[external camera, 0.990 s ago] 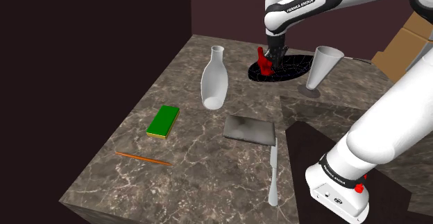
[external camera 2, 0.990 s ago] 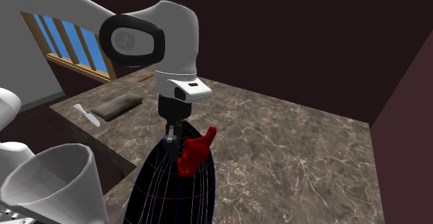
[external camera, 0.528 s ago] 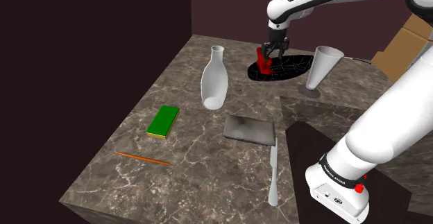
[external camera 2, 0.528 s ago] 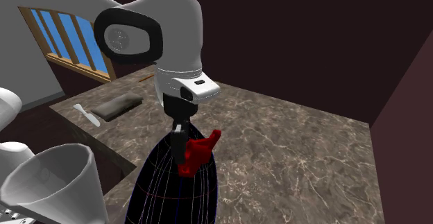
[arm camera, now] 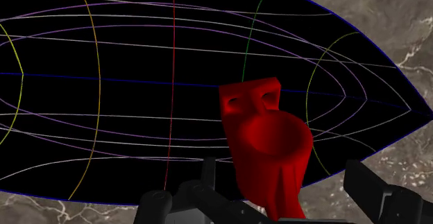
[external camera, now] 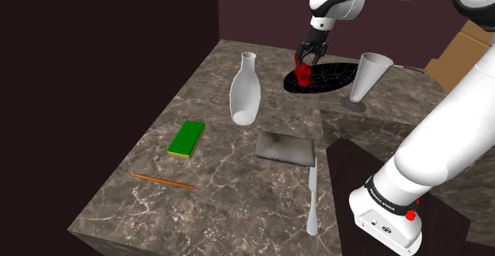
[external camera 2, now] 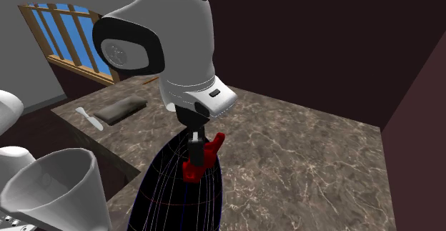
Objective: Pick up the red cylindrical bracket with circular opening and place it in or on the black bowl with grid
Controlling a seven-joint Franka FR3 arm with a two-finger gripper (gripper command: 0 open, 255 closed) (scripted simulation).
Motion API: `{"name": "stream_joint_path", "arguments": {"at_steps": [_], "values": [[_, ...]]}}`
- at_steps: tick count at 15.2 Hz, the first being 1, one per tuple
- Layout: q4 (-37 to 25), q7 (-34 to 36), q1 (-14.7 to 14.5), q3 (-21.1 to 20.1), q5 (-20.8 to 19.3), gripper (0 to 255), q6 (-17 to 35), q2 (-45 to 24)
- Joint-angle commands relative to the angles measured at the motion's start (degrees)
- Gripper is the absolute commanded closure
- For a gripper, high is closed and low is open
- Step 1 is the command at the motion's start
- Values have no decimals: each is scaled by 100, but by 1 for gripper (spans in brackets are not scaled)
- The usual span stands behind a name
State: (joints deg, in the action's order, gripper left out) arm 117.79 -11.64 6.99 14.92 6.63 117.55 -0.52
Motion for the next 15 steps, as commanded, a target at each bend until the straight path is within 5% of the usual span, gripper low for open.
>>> {"name": "stream_joint_path", "arguments": {"at_steps": [1,10,11,15], "values": [[82,-21,-8,-8,40,0,153,-69],[154,-35,-11,-13,62,0,267,-115],[154,-35,-11,-13,62,255,267,-115],[154,-35,-12,-13,62,255,267,-115]]}}
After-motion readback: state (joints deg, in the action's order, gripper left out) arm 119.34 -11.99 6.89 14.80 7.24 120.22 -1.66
